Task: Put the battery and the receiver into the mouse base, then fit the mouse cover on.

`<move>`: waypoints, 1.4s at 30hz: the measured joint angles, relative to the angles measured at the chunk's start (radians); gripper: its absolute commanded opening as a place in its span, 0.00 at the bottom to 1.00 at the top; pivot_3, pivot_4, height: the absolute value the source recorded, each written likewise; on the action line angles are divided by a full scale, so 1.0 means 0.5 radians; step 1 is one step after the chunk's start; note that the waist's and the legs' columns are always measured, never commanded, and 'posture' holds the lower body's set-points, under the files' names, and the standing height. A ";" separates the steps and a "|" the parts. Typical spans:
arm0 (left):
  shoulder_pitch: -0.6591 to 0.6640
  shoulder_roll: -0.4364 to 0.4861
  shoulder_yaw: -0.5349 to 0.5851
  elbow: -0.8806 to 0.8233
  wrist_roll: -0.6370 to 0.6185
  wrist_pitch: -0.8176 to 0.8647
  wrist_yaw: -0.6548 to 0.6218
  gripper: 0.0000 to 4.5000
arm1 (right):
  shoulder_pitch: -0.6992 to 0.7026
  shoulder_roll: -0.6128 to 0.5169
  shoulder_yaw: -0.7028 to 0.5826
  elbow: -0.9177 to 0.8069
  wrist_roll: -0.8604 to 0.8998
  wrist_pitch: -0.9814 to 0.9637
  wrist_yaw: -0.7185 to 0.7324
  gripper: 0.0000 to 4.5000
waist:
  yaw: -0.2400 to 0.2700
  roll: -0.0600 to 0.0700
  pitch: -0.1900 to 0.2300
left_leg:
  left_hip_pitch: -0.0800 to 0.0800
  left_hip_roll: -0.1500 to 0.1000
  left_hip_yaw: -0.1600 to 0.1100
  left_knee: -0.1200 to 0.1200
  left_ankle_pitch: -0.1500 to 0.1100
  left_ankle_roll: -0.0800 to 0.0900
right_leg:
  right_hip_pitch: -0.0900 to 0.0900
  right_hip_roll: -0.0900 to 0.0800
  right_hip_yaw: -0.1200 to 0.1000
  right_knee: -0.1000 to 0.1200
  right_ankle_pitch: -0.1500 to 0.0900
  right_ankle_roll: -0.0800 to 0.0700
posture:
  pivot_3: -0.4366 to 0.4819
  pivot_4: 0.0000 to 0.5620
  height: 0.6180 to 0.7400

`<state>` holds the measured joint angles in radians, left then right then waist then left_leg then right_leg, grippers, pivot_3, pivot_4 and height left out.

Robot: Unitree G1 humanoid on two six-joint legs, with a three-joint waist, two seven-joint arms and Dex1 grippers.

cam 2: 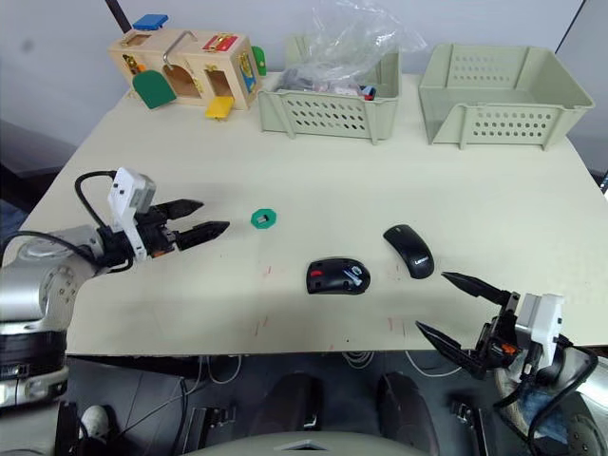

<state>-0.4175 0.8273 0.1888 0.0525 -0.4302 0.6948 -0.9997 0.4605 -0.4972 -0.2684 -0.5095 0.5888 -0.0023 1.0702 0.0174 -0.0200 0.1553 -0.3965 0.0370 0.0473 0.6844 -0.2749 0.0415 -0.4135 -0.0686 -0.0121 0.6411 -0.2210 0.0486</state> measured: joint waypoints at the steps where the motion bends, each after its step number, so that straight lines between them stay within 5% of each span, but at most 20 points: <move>1: -0.060 0.005 -0.054 0.061 0.027 -0.035 -0.041 0.75 | 0.017 0.013 0.019 -0.012 -0.015 -0.012 -0.015 1.00 | -0.001 0.000 0.000 | 0.000 -0.001 0.000 0.000 0.000 0.000 | 0.000 0.000 0.001 0.000 0.000 0.000 | 0.48 0.27 1.00; 8: -0.350 -0.005 -0.361 0.559 0.246 -0.410 -0.282 0.75 | 0.089 0.035 0.077 -0.070 -0.069 -0.056 -0.106 1.00 | -0.009 -0.002 0.001 | 0.000 0.000 0.005 0.000 0.000 0.000 | -0.001 0.002 0.002 0.000 0.000 -0.001 | 0.48 0.27 1.00; 14: -0.547 -0.070 -0.500 0.953 0.425 -0.758 -0.428 0.27 | 0.128 0.034 0.100 -0.091 -0.078 -0.090 -0.153 1.00 | -0.004 -0.004 0.002 | -0.001 0.000 0.006 0.001 0.000 0.000 | 0.000 0.002 0.001 0.000 0.000 -0.001 | 0.48 0.27 1.00; 42: -0.842 -0.315 -0.606 1.509 0.749 -1.159 -0.476 0.27 | 0.193 0.024 0.132 -0.095 -0.079 -0.133 -0.195 1.00 | -0.008 -0.007 0.004 | -0.002 0.000 0.005 0.002 0.000 0.000 | 0.000 0.003 0.001 0.001 0.001 0.000 | 0.48 0.27 1.00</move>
<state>-0.8384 0.6700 -0.1140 0.8070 -0.0558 0.1152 -1.2379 0.5569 -0.4852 -0.2027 -0.5572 0.5493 -0.0689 0.9730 0.0134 -0.0233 0.1572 -0.3974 0.0371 0.0496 0.6852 -0.2749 0.0415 -0.4135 -0.0673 -0.0118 0.6417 -0.2205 0.0486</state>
